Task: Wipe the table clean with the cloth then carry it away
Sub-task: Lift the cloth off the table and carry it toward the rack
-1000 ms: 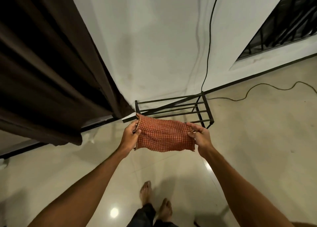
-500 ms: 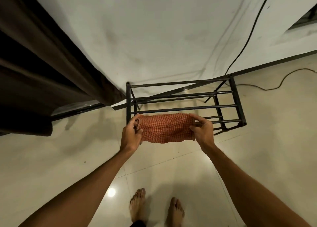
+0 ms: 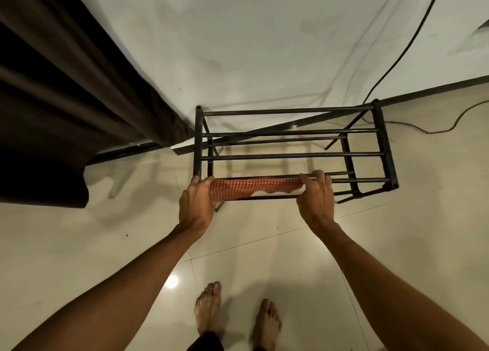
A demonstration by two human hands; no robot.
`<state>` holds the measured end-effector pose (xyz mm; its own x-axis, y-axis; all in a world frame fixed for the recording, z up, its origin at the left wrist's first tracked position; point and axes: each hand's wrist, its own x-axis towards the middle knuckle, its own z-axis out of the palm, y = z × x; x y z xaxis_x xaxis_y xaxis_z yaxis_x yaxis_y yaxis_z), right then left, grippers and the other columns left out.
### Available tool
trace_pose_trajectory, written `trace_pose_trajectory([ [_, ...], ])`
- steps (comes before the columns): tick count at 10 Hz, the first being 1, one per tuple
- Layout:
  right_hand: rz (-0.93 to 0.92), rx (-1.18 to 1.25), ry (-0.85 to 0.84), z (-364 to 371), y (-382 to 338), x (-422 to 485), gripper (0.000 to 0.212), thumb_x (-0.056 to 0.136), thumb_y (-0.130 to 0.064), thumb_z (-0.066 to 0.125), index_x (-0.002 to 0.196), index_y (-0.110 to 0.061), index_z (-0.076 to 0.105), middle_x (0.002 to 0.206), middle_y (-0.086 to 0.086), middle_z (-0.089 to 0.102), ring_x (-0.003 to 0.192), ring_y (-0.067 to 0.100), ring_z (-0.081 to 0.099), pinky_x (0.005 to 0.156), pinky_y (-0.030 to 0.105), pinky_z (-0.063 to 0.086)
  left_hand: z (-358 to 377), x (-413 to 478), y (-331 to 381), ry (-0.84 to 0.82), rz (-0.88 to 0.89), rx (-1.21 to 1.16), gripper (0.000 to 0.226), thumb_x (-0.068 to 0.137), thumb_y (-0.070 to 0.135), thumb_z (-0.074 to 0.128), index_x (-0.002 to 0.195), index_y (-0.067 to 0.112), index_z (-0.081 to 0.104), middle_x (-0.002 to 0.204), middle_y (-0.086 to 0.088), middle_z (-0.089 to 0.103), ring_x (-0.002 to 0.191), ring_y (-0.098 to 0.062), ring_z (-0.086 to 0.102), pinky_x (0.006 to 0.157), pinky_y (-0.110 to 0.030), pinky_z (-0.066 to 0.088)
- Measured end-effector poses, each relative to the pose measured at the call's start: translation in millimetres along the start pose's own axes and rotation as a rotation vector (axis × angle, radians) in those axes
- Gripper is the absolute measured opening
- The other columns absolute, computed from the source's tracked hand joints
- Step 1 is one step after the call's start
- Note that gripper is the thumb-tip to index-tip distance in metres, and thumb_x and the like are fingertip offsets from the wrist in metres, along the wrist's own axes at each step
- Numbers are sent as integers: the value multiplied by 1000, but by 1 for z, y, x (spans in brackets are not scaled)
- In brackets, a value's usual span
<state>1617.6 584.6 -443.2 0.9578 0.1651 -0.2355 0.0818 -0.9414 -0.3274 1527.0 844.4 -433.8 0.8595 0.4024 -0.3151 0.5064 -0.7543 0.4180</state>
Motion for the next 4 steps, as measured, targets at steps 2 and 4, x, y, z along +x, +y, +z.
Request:
trace_pose_trajectory([
  [2, -184, -90, -113, -4, -27, -41, 70, 89, 9, 52, 155, -15, 45, 162, 12, 39, 146, 33, 37, 118, 47, 33, -16, -24, 9, -123, 10, 147, 48, 96, 24, 65, 142, 16, 53, 138, -9, 56, 112, -28, 67, 92, -39, 57],
  [4, -215, 101, -184, -74, -61, -84, 61, 88, 13, 55, 144, -12, 56, 151, 12, 52, 141, 32, 45, 115, 48, 41, -94, -62, 42, -167, 99, 125, 42, 97, 24, 62, 139, 19, 56, 138, -5, 56, 122, -26, 60, 98, -39, 52],
])
